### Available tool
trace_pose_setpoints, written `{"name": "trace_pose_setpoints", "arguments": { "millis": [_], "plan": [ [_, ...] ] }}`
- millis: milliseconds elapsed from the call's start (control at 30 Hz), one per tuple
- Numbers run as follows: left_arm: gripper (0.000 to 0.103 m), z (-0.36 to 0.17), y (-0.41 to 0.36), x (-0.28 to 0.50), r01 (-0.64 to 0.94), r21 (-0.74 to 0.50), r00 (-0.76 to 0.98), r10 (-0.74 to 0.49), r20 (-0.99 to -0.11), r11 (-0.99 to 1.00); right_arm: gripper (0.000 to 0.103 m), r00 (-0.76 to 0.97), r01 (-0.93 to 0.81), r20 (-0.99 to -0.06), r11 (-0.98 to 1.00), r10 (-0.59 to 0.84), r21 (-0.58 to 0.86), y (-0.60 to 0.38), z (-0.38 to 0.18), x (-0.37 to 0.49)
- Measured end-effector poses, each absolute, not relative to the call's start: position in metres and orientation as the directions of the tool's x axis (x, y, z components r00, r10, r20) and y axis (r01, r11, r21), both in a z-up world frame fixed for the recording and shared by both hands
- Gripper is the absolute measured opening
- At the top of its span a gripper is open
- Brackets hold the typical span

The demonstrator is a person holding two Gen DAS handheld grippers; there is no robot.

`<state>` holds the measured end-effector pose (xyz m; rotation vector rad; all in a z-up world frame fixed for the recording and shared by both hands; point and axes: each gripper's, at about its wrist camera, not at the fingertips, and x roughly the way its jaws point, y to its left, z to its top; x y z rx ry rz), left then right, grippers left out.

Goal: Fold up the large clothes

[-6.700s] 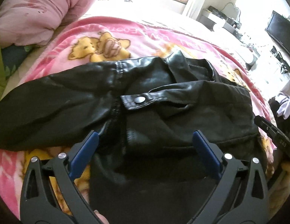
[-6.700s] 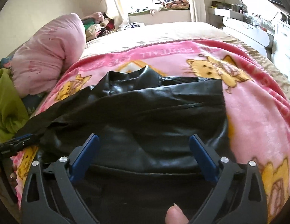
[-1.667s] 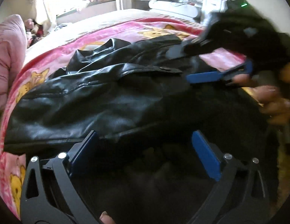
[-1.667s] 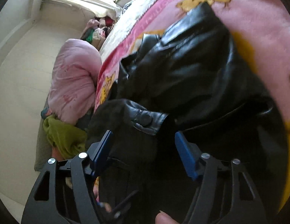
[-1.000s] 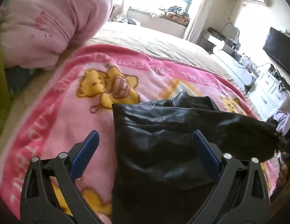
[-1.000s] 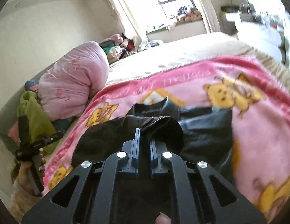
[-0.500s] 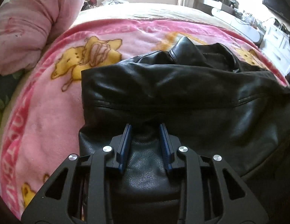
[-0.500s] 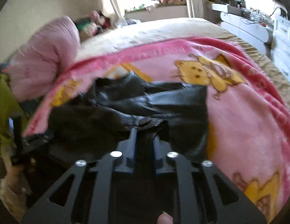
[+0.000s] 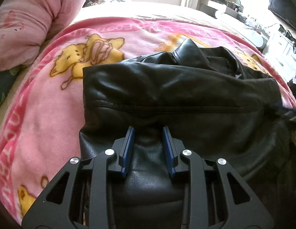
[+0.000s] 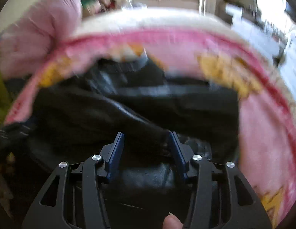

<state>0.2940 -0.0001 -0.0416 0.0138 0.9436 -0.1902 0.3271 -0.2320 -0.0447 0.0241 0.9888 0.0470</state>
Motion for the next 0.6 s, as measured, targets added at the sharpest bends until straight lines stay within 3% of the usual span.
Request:
{"name": "trace_pose_setpoints", "arguments": {
  "millis": [100, 333, 433, 600],
  "plan": [
    [0.023, -0.042, -0.001, 0.294, 0.172, -0.068, 0.572, -0.156, -0.805, 0.983, 0.046, 0.569, -0.040, -0.823, 0.999, -0.001, -0.029, -0.222, -0.047, 0.327],
    [0.024, -0.012, 0.005, 0.283, 0.206, -0.130, 0.577, -0.228, -0.784, 0.970, 0.051, 0.673, -0.106, -0.731, 0.993, 0.113, 0.056, -0.236, 0.010, 0.280],
    [0.035, 0.003, -0.004, 0.267, 0.243, -0.127, 0.592, -0.251, -0.766, 0.962, 0.053, 0.679, -0.124, -0.723, 0.991, 0.128, 0.060, -0.235, 0.017, 0.260],
    [0.045, -0.014, -0.020, 0.250, 0.272, -0.154, 0.519, -0.279, -0.808, 0.950, 0.054, 0.663, -0.132, -0.735, 0.989, 0.142, 0.072, -0.232, 0.004, 0.247]
  ]
}}
